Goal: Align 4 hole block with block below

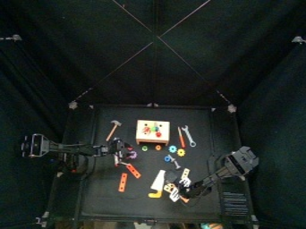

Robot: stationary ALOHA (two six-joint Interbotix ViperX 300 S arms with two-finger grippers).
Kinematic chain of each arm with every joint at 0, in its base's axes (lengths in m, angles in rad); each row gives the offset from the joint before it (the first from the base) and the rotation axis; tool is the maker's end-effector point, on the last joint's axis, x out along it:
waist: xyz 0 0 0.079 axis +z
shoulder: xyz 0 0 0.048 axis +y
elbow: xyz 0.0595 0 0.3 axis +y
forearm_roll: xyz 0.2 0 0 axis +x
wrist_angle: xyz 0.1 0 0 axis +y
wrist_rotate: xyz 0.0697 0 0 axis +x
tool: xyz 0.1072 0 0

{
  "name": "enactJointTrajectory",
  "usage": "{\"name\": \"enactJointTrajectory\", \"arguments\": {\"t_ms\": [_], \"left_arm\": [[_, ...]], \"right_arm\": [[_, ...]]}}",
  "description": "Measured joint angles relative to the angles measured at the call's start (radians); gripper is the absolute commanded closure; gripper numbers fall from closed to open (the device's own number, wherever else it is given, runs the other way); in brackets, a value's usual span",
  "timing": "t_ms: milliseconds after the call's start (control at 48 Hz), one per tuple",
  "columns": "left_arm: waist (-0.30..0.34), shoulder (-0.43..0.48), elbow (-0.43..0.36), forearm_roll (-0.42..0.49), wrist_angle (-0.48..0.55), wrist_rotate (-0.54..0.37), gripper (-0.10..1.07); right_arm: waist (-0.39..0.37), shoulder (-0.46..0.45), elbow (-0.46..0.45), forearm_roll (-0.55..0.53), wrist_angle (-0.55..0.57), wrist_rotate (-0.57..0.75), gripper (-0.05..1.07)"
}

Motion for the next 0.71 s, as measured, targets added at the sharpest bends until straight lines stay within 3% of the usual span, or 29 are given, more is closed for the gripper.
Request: {"name": "enactJointTrajectory", "arguments": {"t_ms": [438,708], "left_arm": [[0.002,0.0,0.0,0.0,0.0,0.0,0.17],[0.002,0.0,0.0,-0.015,0.0,0.0,0.17]], "right_arm": [[-0.005,-0.009,-0.023,-0.072,-0.023,-0.008,0.34],[-0.023,-0.032,-0.021,-0.041,-0.041,-0.127,0.34]]}}
